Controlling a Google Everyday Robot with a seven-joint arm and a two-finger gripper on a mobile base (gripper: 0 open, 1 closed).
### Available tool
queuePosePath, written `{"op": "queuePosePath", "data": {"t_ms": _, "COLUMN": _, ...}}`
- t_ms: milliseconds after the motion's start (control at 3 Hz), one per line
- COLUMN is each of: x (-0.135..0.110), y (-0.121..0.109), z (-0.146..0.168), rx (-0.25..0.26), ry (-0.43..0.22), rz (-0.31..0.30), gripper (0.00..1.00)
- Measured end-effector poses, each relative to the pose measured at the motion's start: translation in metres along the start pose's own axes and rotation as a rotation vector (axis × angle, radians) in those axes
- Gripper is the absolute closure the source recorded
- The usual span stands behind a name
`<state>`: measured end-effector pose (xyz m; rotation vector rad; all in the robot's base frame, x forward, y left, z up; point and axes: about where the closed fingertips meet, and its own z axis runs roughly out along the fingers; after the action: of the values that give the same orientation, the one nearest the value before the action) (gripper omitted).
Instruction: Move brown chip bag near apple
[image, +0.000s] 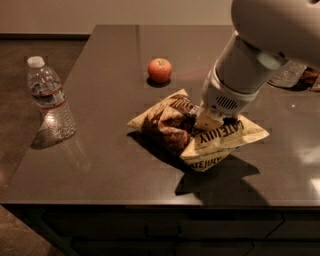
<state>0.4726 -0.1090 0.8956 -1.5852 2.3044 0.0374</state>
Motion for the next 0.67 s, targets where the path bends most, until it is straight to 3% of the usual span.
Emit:
{"op": "queuePosePath", "data": {"t_ms": 333, "x": -0.013, "y": -0.025, "z": -0.017, "rx": 0.037, "ry": -0.007, "rz": 0.007, "gripper": 1.0}}
{"op": "queuePosePath", "data": {"t_ms": 667, "x": -0.023, "y": -0.054, "z": -0.029, "rx": 0.066, "ry": -0.014, "rz": 0.028, "gripper": 1.0}}
